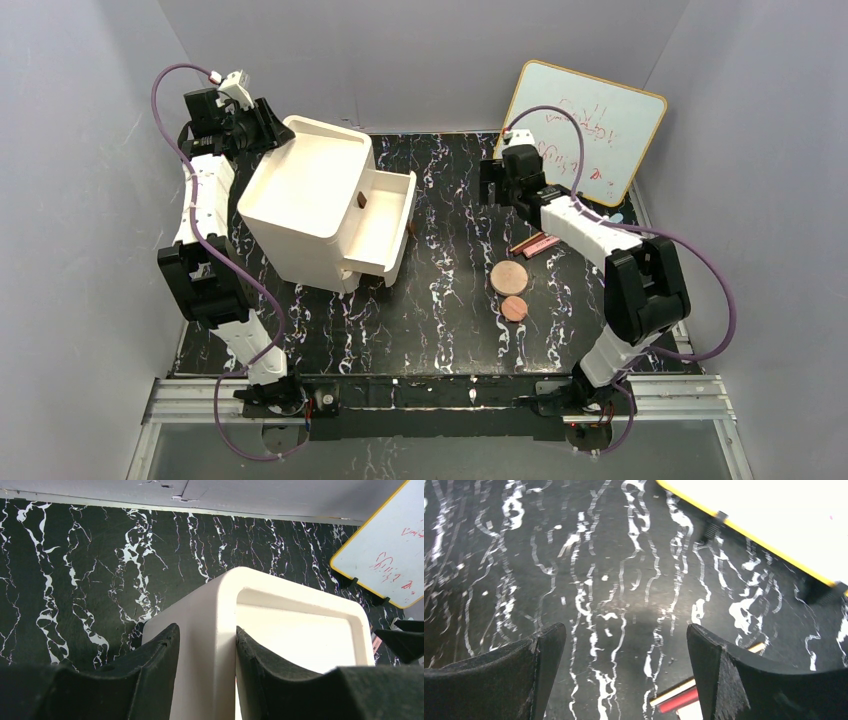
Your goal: Organize the makeup
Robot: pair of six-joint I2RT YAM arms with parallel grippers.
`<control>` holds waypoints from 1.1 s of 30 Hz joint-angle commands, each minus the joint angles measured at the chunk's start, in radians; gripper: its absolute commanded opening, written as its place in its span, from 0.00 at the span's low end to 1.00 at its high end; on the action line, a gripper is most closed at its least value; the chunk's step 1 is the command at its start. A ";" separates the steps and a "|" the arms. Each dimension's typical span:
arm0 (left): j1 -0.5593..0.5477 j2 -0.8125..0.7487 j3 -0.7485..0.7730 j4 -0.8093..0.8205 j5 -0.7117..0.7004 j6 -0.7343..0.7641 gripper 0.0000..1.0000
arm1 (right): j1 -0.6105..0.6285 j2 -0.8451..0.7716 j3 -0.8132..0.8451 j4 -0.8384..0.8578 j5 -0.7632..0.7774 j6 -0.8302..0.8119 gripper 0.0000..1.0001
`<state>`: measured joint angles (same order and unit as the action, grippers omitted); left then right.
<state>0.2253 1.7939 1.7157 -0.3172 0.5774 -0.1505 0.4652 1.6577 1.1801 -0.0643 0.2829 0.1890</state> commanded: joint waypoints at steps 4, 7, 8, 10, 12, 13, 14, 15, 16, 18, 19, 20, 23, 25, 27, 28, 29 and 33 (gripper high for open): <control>-0.007 0.020 0.001 -0.053 0.010 0.001 0.41 | -0.128 0.011 0.061 -0.166 0.065 0.247 0.98; -0.007 0.020 0.001 -0.055 0.008 0.002 0.41 | -0.199 0.000 0.051 -0.227 0.082 0.383 0.97; -0.007 0.021 0.001 -0.053 0.009 0.002 0.41 | -0.209 -0.004 0.047 -0.246 0.108 0.413 0.94; -0.007 0.019 0.003 -0.053 0.011 0.000 0.41 | -0.214 -0.015 0.039 -0.279 0.181 0.455 0.90; -0.007 0.022 0.003 -0.054 0.013 -0.001 0.41 | -0.218 -0.023 0.030 -0.309 0.218 0.489 0.88; -0.007 0.022 0.003 -0.053 0.014 -0.002 0.41 | -0.221 -0.025 0.029 -0.329 0.225 0.509 0.87; -0.007 0.022 0.004 -0.053 0.013 -0.002 0.41 | -0.226 -0.025 0.028 -0.343 0.222 0.532 0.88; -0.007 0.022 0.003 -0.053 0.012 -0.001 0.41 | -0.234 -0.024 0.023 -0.352 0.211 0.548 0.88; -0.007 0.021 0.003 -0.054 0.014 -0.001 0.41 | -0.241 -0.024 0.016 -0.362 0.201 0.569 0.88; -0.007 0.021 0.003 -0.053 0.014 -0.003 0.41 | -0.245 -0.024 -0.002 -0.374 0.197 0.605 0.84; -0.007 0.021 0.004 -0.053 0.013 -0.001 0.41 | -0.246 -0.025 -0.010 -0.379 0.197 0.624 0.82; -0.007 0.019 0.002 -0.053 0.013 -0.001 0.41 | -0.247 -0.025 -0.020 -0.385 0.197 0.645 0.80; -0.008 0.020 0.003 -0.053 0.013 -0.002 0.41 | -0.249 -0.032 -0.042 -0.414 0.211 0.693 0.74; -0.007 0.020 0.002 -0.053 0.014 -0.002 0.41 | -0.248 -0.043 -0.060 -0.423 0.223 0.710 0.72; -0.007 0.020 0.004 -0.053 0.016 -0.001 0.41 | -0.250 -0.057 -0.078 -0.424 0.232 0.723 0.71; -0.007 0.019 0.004 -0.053 0.016 -0.001 0.41 | -0.252 -0.063 -0.088 -0.420 0.231 0.726 0.69; -0.007 0.019 0.003 -0.054 0.018 -0.003 0.41 | -0.255 -0.068 -0.097 -0.414 0.224 0.728 0.68; -0.007 0.022 0.002 -0.053 0.020 -0.004 0.41 | -0.272 -0.061 -0.125 -0.398 0.191 0.733 0.63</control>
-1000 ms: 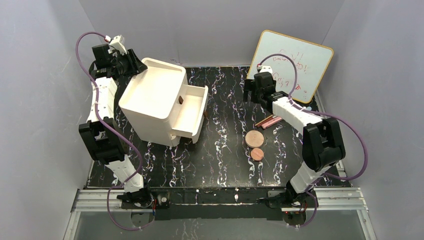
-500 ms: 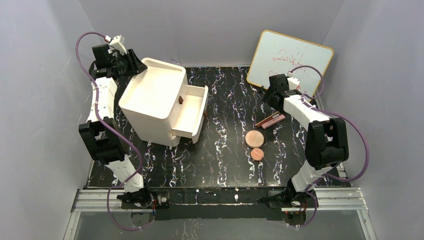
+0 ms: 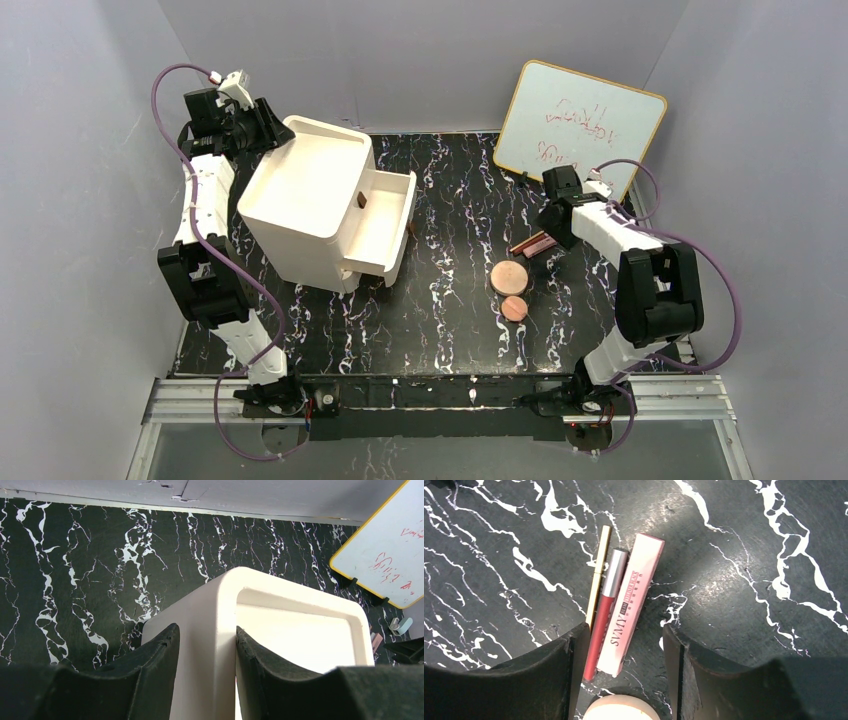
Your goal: Organize the makeup
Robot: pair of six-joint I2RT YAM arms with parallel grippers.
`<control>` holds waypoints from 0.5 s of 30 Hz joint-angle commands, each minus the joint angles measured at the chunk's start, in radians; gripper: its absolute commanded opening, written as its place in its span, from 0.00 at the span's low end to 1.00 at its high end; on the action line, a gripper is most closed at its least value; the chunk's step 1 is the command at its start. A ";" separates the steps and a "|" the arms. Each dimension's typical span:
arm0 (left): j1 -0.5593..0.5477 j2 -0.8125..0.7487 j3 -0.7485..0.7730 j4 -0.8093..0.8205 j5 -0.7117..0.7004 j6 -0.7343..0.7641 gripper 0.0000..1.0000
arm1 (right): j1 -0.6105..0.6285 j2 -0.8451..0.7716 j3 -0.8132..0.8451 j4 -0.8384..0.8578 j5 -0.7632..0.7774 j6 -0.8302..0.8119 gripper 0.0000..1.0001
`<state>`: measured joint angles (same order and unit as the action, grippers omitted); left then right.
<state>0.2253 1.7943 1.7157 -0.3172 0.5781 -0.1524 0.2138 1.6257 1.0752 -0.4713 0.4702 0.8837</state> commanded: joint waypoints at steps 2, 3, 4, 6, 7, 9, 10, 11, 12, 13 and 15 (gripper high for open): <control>-0.007 0.020 0.001 -0.053 0.019 -0.003 0.41 | -0.024 -0.019 -0.025 0.012 -0.001 0.041 0.59; -0.007 0.020 0.002 -0.052 0.019 -0.003 0.41 | -0.024 -0.015 -0.028 0.016 -0.002 0.043 0.58; -0.007 0.021 0.001 -0.052 0.019 -0.003 0.41 | -0.025 -0.010 -0.031 0.019 -0.002 0.043 0.58; -0.007 0.022 0.001 -0.052 0.018 -0.003 0.41 | -0.026 -0.003 -0.037 0.027 -0.002 0.043 0.57; -0.007 0.022 0.000 -0.052 0.019 -0.003 0.41 | -0.026 0.002 -0.040 0.033 -0.001 0.041 0.57; -0.007 0.021 0.000 -0.052 0.019 -0.003 0.41 | -0.028 0.012 -0.047 0.044 -0.001 0.041 0.55; -0.007 0.022 -0.001 -0.052 0.019 -0.003 0.41 | -0.029 0.017 -0.052 0.053 0.001 0.041 0.55; -0.007 0.021 -0.001 -0.052 0.019 -0.003 0.41 | -0.029 0.023 -0.056 0.061 0.002 0.041 0.55; -0.007 0.021 -0.001 -0.052 0.019 -0.003 0.41 | -0.030 0.028 -0.061 0.074 0.002 0.041 0.54; -0.009 0.023 0.000 -0.052 0.020 -0.003 0.41 | -0.032 0.035 -0.065 0.084 0.002 0.041 0.53; -0.009 0.023 -0.001 -0.052 0.020 -0.003 0.41 | -0.033 0.050 -0.065 0.096 0.003 0.041 0.50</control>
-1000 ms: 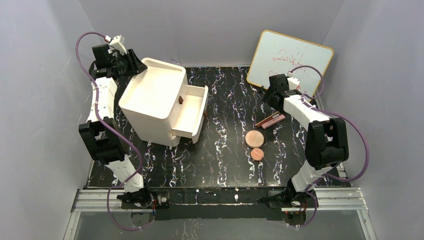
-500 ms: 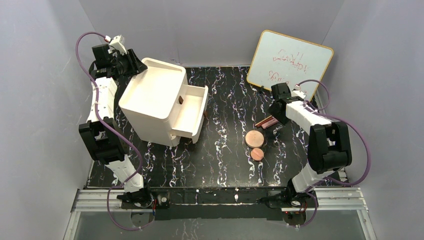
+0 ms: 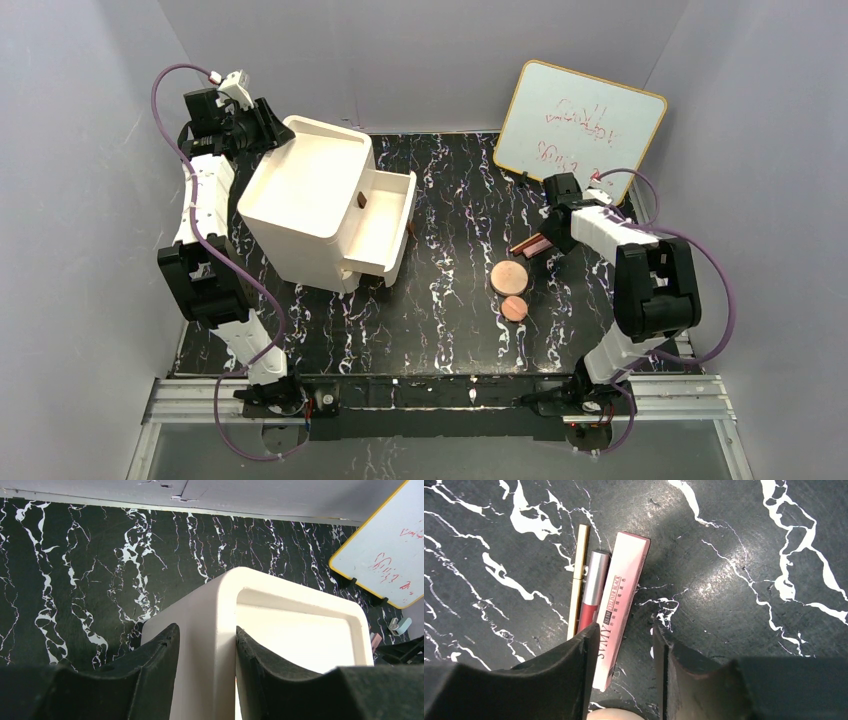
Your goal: Organize the makeup
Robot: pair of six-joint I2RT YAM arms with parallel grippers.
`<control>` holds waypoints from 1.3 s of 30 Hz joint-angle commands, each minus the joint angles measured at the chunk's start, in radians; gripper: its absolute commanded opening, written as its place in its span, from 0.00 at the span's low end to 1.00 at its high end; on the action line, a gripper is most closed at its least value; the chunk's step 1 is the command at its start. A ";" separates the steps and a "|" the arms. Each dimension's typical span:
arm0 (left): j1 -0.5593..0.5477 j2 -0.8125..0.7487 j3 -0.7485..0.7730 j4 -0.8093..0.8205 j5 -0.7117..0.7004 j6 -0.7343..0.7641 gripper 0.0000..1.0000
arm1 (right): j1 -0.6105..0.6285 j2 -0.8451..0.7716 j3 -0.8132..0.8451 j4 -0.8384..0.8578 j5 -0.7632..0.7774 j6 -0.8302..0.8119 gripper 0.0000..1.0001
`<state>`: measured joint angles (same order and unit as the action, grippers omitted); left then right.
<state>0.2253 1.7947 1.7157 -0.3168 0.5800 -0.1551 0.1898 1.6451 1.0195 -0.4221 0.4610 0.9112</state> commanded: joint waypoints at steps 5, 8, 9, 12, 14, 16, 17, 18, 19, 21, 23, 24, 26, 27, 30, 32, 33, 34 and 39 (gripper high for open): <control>-0.009 0.022 -0.001 -0.053 0.015 0.001 0.41 | -0.010 0.080 0.018 0.046 0.002 0.009 0.49; -0.009 0.023 0.000 -0.053 0.014 0.003 0.41 | -0.013 0.097 0.024 0.053 0.002 0.008 0.49; -0.009 0.022 -0.001 -0.053 0.014 0.003 0.41 | -0.013 0.102 0.023 0.056 0.002 0.006 0.49; -0.009 0.023 -0.001 -0.053 0.014 0.004 0.41 | -0.013 0.114 0.024 0.062 0.001 0.005 0.48; -0.009 0.023 -0.001 -0.052 0.013 0.005 0.41 | -0.015 0.122 0.024 0.066 0.001 0.003 0.48; -0.009 0.023 0.000 -0.053 0.013 0.003 0.41 | -0.014 0.129 0.026 0.071 0.001 0.000 0.48; -0.009 0.024 0.000 -0.053 0.012 0.003 0.41 | -0.014 0.133 0.027 0.073 -0.003 -0.002 0.46; -0.009 0.024 -0.001 -0.052 0.013 0.002 0.41 | -0.013 0.135 0.028 0.074 -0.004 -0.006 0.41; -0.009 0.024 -0.001 -0.052 0.013 0.003 0.41 | -0.015 0.138 0.029 0.076 -0.006 -0.009 0.34; -0.009 0.024 -0.001 -0.052 0.012 0.003 0.41 | -0.015 0.140 0.030 0.076 -0.006 -0.010 0.18; -0.009 0.024 -0.001 -0.053 0.011 0.003 0.41 | -0.015 0.140 0.028 0.071 -0.005 -0.011 0.07; -0.009 0.025 0.000 -0.053 0.011 0.003 0.41 | -0.015 0.138 0.028 0.066 -0.003 -0.012 0.02; -0.009 0.026 -0.001 -0.052 0.012 0.002 0.41 | -0.015 0.125 0.028 0.049 0.005 -0.011 0.01; -0.009 0.027 -0.001 -0.053 0.013 0.002 0.41 | -0.014 0.112 0.028 0.043 0.011 -0.011 0.01; -0.009 0.029 0.001 -0.053 0.015 -0.001 0.41 | -0.001 0.046 0.037 0.012 0.033 -0.011 0.01; -0.009 0.030 0.002 -0.051 0.017 -0.004 0.41 | 0.027 -0.030 0.061 -0.011 0.065 -0.022 0.01; -0.009 0.031 0.002 -0.051 0.018 -0.006 0.41 | 0.045 -0.060 0.078 -0.018 0.082 -0.028 0.01; -0.009 0.031 0.002 -0.049 0.019 -0.007 0.41 | 0.065 -0.090 0.098 -0.021 0.094 -0.037 0.01; -0.009 0.035 0.004 -0.048 0.024 -0.011 0.41 | 0.186 -0.166 0.216 0.024 0.075 -0.080 0.01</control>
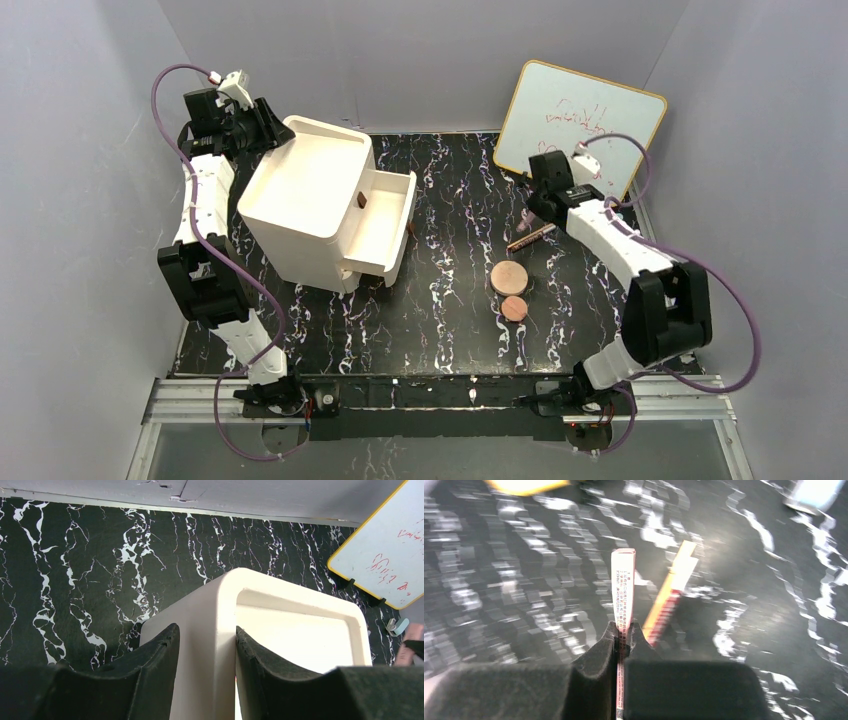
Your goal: Organize the makeup
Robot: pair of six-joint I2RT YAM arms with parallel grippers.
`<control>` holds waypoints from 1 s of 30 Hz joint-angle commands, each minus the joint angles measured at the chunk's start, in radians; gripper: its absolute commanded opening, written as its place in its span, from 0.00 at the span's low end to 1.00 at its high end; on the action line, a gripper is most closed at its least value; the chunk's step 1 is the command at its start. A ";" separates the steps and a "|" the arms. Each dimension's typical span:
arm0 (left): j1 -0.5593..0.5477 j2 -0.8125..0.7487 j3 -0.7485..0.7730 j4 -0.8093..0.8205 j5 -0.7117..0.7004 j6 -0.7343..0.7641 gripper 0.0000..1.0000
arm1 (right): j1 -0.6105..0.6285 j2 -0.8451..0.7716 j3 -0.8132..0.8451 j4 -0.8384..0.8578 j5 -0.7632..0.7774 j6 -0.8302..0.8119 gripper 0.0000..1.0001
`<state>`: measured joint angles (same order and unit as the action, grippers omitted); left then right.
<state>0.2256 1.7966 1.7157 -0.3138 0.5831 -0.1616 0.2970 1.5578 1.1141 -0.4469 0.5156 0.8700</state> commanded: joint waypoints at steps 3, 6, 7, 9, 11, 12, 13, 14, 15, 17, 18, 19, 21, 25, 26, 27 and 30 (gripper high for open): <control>-0.011 0.033 0.003 -0.050 0.021 -0.004 0.41 | 0.130 -0.088 0.167 0.147 -0.042 -0.061 0.01; -0.016 0.031 0.003 -0.051 0.023 -0.004 0.41 | 0.169 -0.065 0.195 0.246 -0.134 -0.078 0.01; -0.017 0.032 0.003 -0.050 0.023 -0.004 0.41 | 0.184 -0.048 0.214 0.264 -0.157 -0.076 0.01; -0.019 0.028 0.002 -0.051 0.022 -0.003 0.41 | 0.235 -0.004 0.269 0.274 -0.175 -0.077 0.01; -0.019 0.028 0.002 -0.050 0.021 -0.001 0.41 | 0.280 0.049 0.332 0.280 -0.181 -0.081 0.01; -0.019 0.029 0.000 -0.049 0.020 0.000 0.41 | 0.301 0.073 0.361 0.284 -0.188 -0.081 0.01; -0.019 0.029 0.000 -0.049 0.020 0.002 0.41 | 0.316 0.096 0.387 0.292 -0.198 -0.082 0.01; -0.019 0.031 0.000 -0.050 0.020 0.002 0.41 | 0.333 0.115 0.410 0.297 -0.205 -0.084 0.01; -0.019 0.033 -0.001 -0.051 0.020 0.002 0.41 | 0.346 0.136 0.433 0.302 -0.209 -0.085 0.01; -0.019 0.034 0.000 -0.050 0.021 0.002 0.41 | 0.370 0.178 0.476 0.307 -0.217 -0.092 0.01; -0.019 0.033 0.000 -0.050 0.020 0.002 0.41 | 0.379 0.197 0.497 0.305 -0.221 -0.094 0.01; -0.019 0.033 0.000 -0.050 0.020 0.002 0.41 | 0.390 0.214 0.516 0.303 -0.225 -0.096 0.01; -0.019 0.032 -0.001 -0.050 0.020 0.004 0.41 | 0.408 0.245 0.553 0.292 -0.233 -0.098 0.01; -0.019 0.030 0.000 -0.050 0.019 0.005 0.41 | 0.441 0.282 0.596 0.276 -0.245 -0.091 0.01; -0.019 0.029 0.000 -0.051 0.019 0.005 0.41 | 0.450 0.288 0.603 0.273 -0.244 -0.088 0.01; -0.019 0.029 -0.001 -0.050 0.017 0.005 0.41 | 0.462 0.292 0.608 0.268 -0.241 -0.087 0.01; -0.019 0.029 0.000 -0.051 0.019 0.004 0.41 | 0.497 0.304 0.624 0.257 -0.226 -0.085 0.01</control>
<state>0.2256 1.7996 1.7157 -0.3054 0.5861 -0.1650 0.7498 1.8561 1.6741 -0.2005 0.2790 0.7856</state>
